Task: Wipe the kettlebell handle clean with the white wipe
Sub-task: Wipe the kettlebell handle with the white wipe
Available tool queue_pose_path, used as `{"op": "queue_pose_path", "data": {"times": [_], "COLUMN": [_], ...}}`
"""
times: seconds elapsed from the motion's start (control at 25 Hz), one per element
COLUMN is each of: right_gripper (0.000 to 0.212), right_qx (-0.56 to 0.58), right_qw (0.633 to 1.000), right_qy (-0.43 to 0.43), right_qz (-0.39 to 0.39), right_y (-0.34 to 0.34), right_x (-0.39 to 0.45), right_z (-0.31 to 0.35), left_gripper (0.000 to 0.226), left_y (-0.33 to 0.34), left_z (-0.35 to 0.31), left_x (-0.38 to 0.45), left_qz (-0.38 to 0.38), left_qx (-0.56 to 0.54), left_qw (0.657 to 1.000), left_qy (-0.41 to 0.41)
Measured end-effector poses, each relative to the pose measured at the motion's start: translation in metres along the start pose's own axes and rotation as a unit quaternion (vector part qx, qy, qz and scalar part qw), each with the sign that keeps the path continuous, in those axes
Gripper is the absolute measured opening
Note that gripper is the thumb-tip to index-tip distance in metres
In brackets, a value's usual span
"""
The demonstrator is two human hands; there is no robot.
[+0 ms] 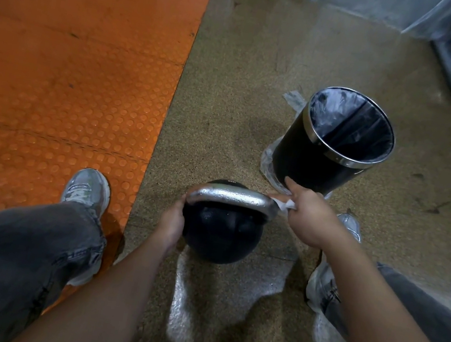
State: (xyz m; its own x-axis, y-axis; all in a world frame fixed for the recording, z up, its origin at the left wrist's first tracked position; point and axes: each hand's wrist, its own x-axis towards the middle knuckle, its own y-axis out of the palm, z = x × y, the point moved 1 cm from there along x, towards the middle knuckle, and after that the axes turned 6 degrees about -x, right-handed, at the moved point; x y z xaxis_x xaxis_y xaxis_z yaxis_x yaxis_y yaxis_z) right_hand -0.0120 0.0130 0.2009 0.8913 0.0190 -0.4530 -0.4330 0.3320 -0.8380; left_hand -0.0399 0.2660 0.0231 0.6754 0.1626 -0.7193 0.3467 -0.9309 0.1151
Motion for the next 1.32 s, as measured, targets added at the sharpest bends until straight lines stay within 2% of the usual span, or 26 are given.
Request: {"op": "queue_pose_path", "data": {"times": [0.2, 0.36, 0.6, 0.72, 0.88, 1.04, 1.12, 1.32], "right_gripper": [0.087, 0.085, 0.098, 0.103, 0.111, 0.098, 0.104, 0.121], "right_qx": [0.039, 0.058, 0.098, 0.135, 0.163, 0.160, 0.178, 0.197], "right_qw": [0.999, 0.997, 0.989, 0.985, 0.973, 0.973, 0.968, 0.963], "right_qy": [-0.003, 0.005, 0.008, 0.006, 0.016, 0.004, 0.019, -0.012], "right_qz": [-0.001, -0.058, -0.113, -0.108, -0.164, -0.165, -0.176, -0.183], "right_y": [0.005, 0.030, 0.059, 0.081, 0.078, 0.093, 0.088, 0.087], "right_x": [-0.010, -0.048, -0.054, -0.067, -0.058, -0.062, -0.055, -0.052], "right_z": [0.020, 0.006, 0.025, 0.023, 0.037, 0.035, 0.033, 0.034], "left_gripper": [0.037, 0.046, 0.038, 0.046, 0.049, 0.044, 0.044, 0.034], "left_y": [0.004, 0.001, 0.006, 0.007, 0.006, 0.007, 0.006, 0.005], "left_z": [-0.003, 0.001, -0.004, -0.003, -0.004, -0.005, -0.005, -0.004], "left_x": [-0.001, 0.002, -0.005, -0.006, -0.008, -0.008, -0.009, -0.006], "left_qz": [-0.013, -0.013, -0.012, -0.024, -0.016, -0.019, -0.013, -0.003], "left_qx": [-0.011, 0.016, -0.008, 0.010, 0.005, 0.007, 0.011, -0.012], "left_qw": [1.000, 1.000, 1.000, 1.000, 1.000, 1.000, 1.000, 1.000], "left_qy": [-0.005, -0.002, -0.010, -0.005, -0.007, -0.004, -0.002, 0.003]}}
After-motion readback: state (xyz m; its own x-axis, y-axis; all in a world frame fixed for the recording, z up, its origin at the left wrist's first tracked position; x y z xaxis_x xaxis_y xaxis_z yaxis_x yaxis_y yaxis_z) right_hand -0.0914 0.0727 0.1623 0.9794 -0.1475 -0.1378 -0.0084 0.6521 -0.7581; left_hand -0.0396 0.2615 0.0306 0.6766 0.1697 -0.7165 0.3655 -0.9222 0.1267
